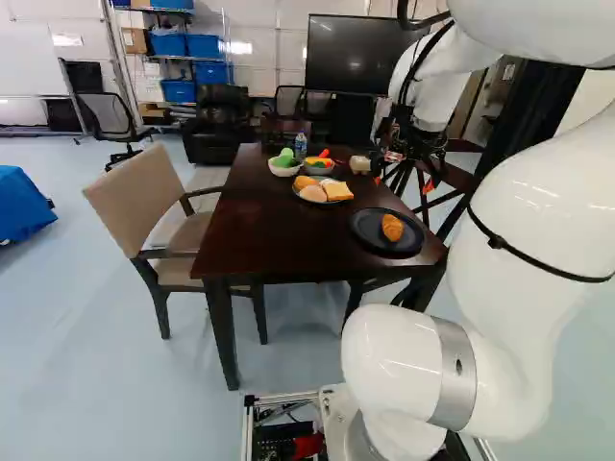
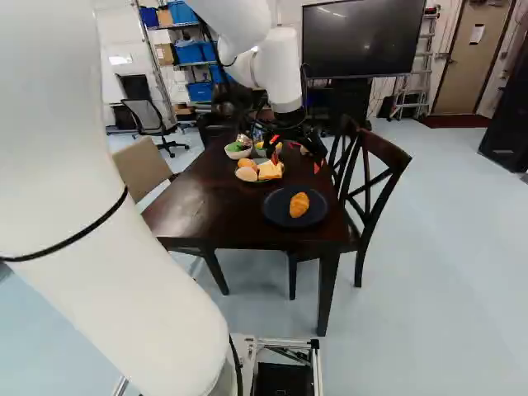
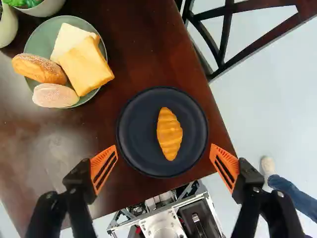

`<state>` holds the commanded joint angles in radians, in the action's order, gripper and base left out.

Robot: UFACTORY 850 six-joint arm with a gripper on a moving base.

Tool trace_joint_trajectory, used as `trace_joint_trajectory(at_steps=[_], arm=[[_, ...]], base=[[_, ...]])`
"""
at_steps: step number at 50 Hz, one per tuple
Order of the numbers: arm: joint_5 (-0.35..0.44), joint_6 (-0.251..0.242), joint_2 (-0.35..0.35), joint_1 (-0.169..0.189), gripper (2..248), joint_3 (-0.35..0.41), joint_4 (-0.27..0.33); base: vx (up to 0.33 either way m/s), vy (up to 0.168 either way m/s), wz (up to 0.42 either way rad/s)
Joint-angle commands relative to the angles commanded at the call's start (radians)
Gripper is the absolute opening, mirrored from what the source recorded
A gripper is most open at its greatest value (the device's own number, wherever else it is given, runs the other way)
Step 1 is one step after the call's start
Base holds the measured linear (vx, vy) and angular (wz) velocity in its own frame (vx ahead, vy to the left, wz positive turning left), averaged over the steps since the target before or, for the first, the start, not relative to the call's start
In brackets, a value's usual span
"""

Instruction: Move the croissant to the empty plate

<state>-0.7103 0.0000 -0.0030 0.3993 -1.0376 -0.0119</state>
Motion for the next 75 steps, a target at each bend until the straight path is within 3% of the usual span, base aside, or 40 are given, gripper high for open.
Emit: trace_joint_trajectory(at_steps=[38, 75], arm=[[0.102, 0.000, 0.018, -0.026, 247, 0.061, 0.001], [0.356, 0.000, 0.063, -0.090, 247, 0.214, 0.003]], base=[[0.000, 0.000, 0.000], [0.000, 0.000, 0.000]])
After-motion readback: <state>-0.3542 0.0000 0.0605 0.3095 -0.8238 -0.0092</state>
